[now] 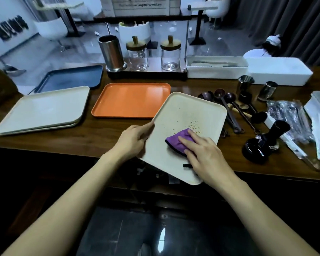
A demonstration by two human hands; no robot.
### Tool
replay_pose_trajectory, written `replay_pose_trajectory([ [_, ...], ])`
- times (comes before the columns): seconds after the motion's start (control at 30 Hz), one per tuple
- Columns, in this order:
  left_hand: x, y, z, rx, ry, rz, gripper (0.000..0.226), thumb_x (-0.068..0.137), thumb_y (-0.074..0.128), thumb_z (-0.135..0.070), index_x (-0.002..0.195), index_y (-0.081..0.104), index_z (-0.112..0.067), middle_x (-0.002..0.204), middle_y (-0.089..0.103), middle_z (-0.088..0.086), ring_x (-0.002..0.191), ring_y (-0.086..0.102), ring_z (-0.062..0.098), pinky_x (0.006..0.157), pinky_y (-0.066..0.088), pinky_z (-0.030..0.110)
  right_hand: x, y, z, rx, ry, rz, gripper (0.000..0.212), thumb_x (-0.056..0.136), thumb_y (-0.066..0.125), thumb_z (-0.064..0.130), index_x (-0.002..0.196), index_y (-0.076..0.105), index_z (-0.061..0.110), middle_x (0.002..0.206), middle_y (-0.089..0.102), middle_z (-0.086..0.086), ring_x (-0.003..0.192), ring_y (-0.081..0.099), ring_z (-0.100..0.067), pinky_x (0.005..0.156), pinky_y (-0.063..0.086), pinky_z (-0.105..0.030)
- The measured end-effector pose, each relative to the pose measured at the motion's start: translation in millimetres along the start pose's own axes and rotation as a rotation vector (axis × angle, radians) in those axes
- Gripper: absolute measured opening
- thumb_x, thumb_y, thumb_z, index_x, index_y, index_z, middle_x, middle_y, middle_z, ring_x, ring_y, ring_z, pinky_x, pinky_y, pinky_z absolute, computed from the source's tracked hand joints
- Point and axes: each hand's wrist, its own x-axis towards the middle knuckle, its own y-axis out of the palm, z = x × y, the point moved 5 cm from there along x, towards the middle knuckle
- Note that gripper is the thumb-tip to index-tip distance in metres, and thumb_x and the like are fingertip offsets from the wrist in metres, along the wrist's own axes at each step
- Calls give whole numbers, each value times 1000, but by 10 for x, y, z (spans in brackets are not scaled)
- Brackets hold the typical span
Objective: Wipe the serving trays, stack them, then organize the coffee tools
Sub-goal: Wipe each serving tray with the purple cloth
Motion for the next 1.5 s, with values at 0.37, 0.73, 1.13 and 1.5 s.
replay_pose_trajectory([
  [0.37,510,-351,444,6,208,-80,43,101,59,-12,138,63,-33,135,66,-9,128,60,16,103,50,35,218,230,282,-67,-7,-22,42,99,56,32,141,56,32,156,43,0,115,48,-28,103,43,-38],
  [0.73,880,-309,446,-96,276,-90,26,100,61,-23,122,74,-30,134,67,-8,127,59,12,107,47,36,293,436,470,-84,129,-35,45,102,51,37,146,50,37,158,40,5,120,41,-21,107,43,-37],
  [1.13,16,-362,1191,22,195,134,99,86,53,-80,163,9,-37,168,14,-15,156,7,9,128,7,38,419,524,592,-115,33,122,52,107,37,31,158,27,27,165,18,9,153,-2,-6,117,4,-16],
  [1.5,48,-366,1186,-3,178,178,103,82,58,-78,161,5,-39,169,11,-11,157,5,13,127,2,31,1612,998,1274,-244,-111,242,54,106,34,28,159,24,29,167,16,6,155,5,-24,124,18,-38],
])
